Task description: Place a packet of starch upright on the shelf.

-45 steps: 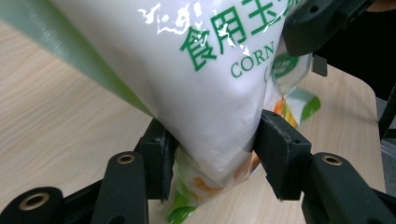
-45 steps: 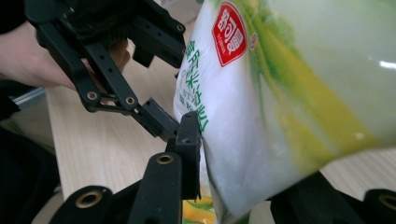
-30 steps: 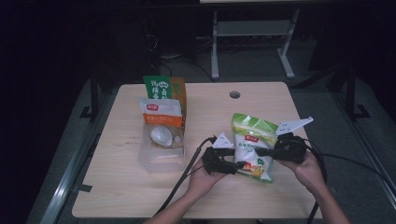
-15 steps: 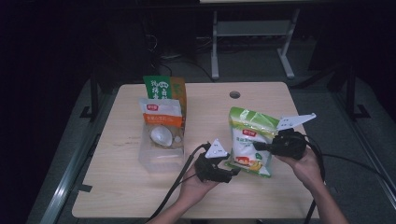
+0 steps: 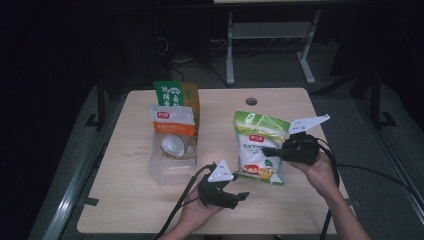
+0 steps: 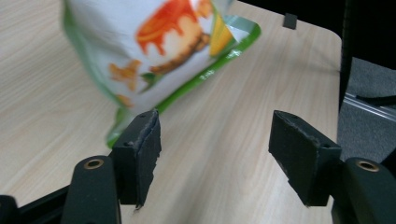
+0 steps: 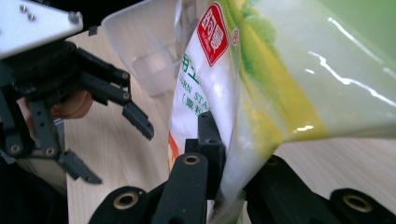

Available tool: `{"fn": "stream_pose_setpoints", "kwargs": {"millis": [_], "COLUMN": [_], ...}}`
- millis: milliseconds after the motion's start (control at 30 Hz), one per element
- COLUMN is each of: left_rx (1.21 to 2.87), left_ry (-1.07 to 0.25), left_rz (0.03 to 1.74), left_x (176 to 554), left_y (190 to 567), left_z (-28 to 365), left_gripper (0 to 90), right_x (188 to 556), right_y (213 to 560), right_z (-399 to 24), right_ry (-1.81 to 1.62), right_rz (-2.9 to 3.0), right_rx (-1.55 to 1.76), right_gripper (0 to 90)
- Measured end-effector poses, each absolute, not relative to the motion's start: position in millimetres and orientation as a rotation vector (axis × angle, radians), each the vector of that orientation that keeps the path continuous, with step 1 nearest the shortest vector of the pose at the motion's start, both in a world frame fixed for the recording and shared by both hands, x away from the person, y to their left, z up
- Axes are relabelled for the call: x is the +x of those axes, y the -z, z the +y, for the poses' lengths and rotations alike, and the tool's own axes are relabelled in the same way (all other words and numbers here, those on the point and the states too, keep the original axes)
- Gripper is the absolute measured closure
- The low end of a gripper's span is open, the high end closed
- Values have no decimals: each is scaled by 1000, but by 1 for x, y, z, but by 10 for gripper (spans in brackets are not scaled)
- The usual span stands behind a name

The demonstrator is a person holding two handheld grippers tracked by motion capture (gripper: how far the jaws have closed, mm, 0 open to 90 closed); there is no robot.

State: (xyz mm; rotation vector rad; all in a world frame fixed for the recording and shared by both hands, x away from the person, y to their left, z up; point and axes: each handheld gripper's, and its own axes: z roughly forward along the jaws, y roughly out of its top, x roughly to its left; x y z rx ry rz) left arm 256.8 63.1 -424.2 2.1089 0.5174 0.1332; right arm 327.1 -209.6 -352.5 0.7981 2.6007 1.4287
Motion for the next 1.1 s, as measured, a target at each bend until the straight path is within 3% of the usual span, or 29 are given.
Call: {"fn": "stream_pose_setpoints", "kwargs": {"millis": [1100], "left_rx": [2157], "left_ry": [-104], "left_rz": [419], "left_x": [220], "left_y": [432], "left_z": [75], "left_gripper": [288], "right_x": [352], "right_y": [302], "right_z": [-94], "right_ry": [-1464], "right_rz": [2677], "right_rx": [457], "right_gripper": [871]}}
